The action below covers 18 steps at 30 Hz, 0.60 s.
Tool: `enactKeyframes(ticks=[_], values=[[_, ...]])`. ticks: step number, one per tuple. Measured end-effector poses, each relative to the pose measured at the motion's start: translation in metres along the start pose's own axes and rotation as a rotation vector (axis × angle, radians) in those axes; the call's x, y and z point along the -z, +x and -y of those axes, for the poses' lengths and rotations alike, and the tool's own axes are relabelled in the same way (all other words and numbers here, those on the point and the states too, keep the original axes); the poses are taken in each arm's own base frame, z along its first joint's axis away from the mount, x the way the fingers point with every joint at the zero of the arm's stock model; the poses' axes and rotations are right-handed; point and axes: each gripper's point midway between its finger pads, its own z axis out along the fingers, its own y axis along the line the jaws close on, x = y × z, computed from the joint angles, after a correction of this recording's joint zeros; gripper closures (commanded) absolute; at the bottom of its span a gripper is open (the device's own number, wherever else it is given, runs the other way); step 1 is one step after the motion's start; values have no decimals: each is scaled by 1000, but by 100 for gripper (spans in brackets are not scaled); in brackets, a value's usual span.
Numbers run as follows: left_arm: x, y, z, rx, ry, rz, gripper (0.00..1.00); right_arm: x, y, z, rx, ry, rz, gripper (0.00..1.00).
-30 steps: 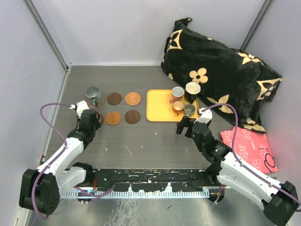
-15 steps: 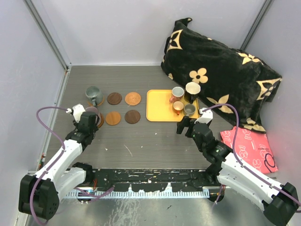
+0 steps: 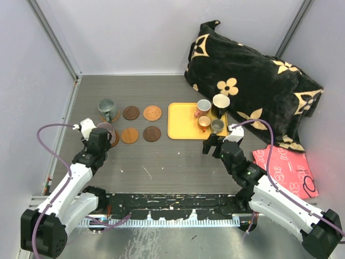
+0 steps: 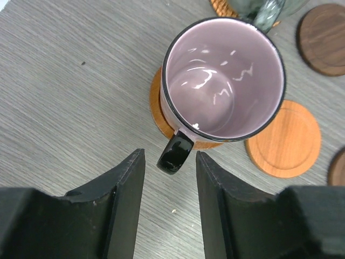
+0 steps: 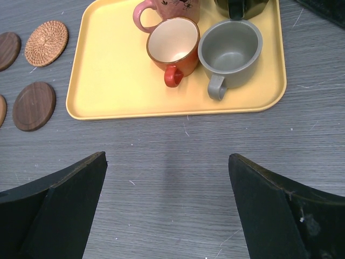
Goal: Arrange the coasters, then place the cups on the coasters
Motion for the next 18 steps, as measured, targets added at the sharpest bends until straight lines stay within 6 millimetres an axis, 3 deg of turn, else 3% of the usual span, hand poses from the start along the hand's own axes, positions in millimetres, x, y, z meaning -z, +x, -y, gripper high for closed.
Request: enactKeyframes(ticks=[5,14,18], values=[[9,-13,3,38,41,45,56,0,0,0,0,0,0,0],[23,-15,7,42,90,58,55,0,0,1,1,5,0,0],[34,-20,18,33,138,69,56,-2,2,2,6,14,-6,0]])
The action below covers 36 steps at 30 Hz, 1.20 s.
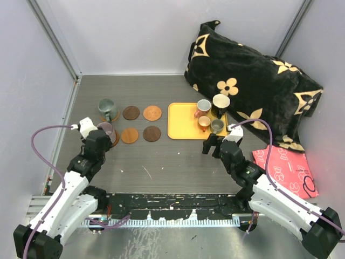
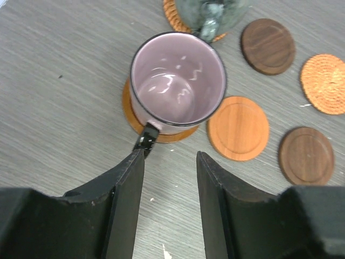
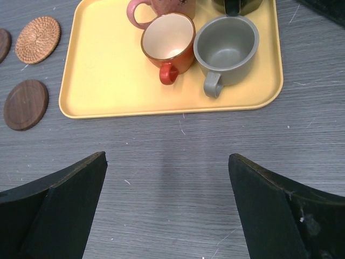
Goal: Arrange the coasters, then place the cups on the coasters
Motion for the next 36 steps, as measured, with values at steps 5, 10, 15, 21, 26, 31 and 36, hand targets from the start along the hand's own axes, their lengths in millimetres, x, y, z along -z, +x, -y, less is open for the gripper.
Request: enactKeyframes(ticks=[5,10,15,21,26,31,36], values=[[11,-7,33,-36,94,-1,55,-3,5,4,15,25,-14,0],[17,12,83,-155,194,-53,55,-6,9,8,30,49,-28,0],[12,31,136,-244,253,-95,55,-4,3,12,30,71,-12,0],[-3,44,200,-282,335,-124,52,0,-8,14,27,96,14,0],[-17,61,247,-328,412,-154,51,0,-9,17,38,116,12,0],[-31,74,289,-374,490,-171,47,0,-6,21,50,133,0,0],[-42,85,333,-434,599,-174,45,1,-4,23,55,138,-7,0]])
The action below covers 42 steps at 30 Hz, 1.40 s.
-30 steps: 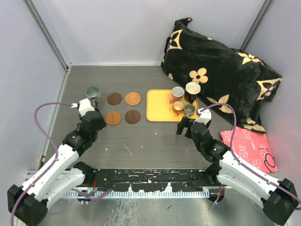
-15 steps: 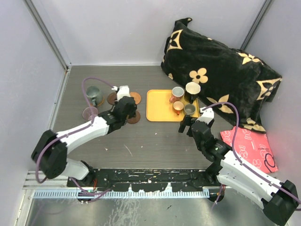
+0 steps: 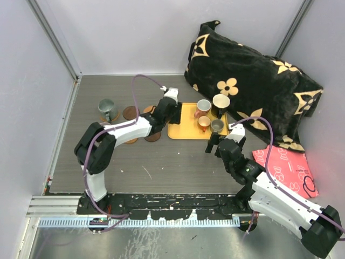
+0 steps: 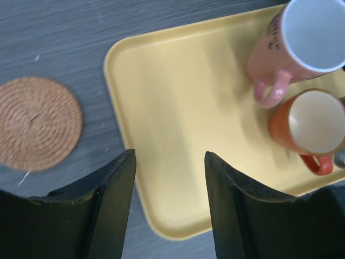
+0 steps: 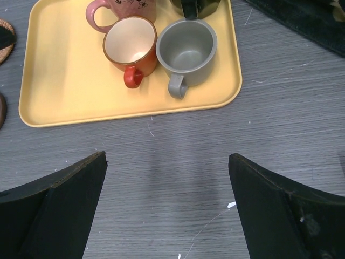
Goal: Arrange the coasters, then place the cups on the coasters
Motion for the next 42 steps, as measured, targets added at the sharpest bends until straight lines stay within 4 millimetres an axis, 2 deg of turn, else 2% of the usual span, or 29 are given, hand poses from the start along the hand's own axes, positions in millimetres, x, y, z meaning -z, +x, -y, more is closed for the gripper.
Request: enactKeyframes(ticks=[6,9,22,28,42], values=[[-30,-9,32,-50,144,0,45,-3,5,2,15,13,-18,0],[-38,-8,42,-63,198,-6,45,-5,9,3,27,23,-32,0],[-42,-20,77,-72,361,2,45,-7,13,3,38,31,-46,0],[-52,-22,87,-73,393,0,47,-7,14,4,39,31,-47,0],[-76,-16,95,-88,403,-27,49,-8,15,5,44,41,-54,0]])
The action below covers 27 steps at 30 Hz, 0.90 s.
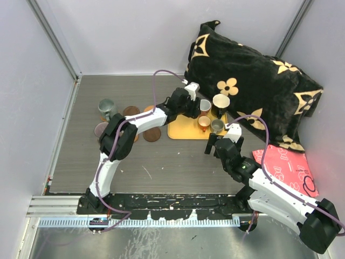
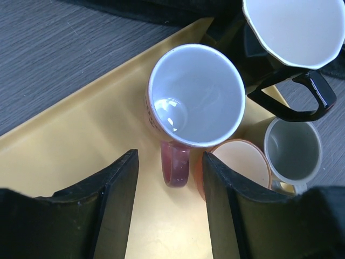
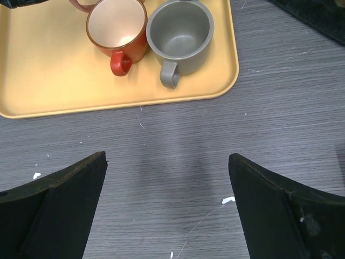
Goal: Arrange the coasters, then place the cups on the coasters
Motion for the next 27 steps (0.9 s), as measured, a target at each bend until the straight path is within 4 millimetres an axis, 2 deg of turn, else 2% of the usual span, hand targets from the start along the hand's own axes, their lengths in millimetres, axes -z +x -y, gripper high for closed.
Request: enactKeyframes(ticks=[15,20,25,27], values=[[-15,16,-5,-19,-9,-52,54,0,-1,0,-1,0,1,0],[-17,13,-4,-26,-6,-48,64,0,-1,0,-1,0,1,0],[-21,15,-2,-35,0,-50,66,0,-1,0,-2,-1,2,0],[-22,18,-2,-35,0,-57,73,0,-1,0,-2,-1,2,0]])
